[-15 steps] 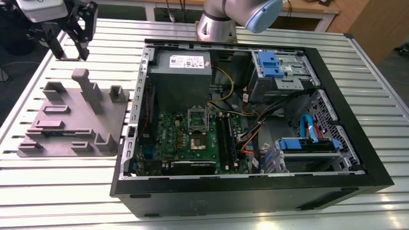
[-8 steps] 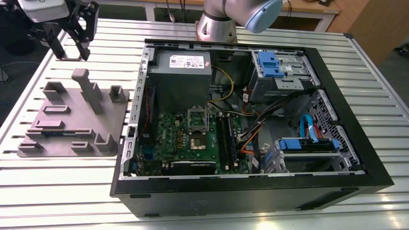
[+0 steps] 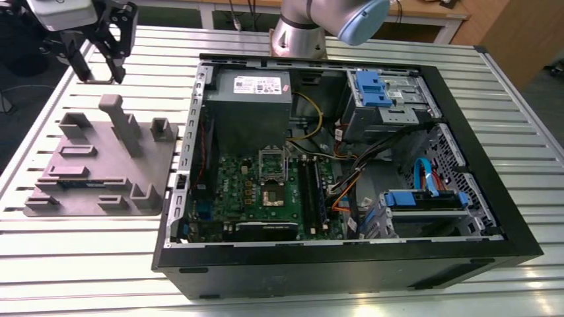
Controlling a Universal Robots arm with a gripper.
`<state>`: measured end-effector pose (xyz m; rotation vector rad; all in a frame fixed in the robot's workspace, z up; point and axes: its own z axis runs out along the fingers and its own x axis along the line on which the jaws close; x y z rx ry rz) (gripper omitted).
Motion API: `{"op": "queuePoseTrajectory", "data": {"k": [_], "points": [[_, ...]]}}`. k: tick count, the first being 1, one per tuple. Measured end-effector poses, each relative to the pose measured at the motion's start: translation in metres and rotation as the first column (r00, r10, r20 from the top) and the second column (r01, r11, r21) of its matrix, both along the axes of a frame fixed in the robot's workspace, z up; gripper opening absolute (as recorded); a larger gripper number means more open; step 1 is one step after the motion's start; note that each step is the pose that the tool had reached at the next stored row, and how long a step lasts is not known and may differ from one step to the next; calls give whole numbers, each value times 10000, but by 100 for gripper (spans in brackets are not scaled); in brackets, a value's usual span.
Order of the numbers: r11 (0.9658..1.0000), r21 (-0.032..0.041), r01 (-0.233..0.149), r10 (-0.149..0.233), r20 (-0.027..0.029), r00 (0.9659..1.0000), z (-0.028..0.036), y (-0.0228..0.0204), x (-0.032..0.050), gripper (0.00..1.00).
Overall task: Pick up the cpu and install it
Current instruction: 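Pick up the cpu and move it towards the insertion slot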
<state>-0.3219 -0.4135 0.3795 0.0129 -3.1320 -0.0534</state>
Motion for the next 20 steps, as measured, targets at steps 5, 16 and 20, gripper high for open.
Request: {"op": "queuePoseTrajectory", "data": {"k": [5, 16, 20], "points": [[10000, 0, -1, 1, 0, 10000, 0, 0, 31, 47], [10000, 0, 0, 0, 1, 10000, 0, 0, 290, 47], [10000, -1, 0, 0, 0, 10000, 0, 0, 424, 47]]}}
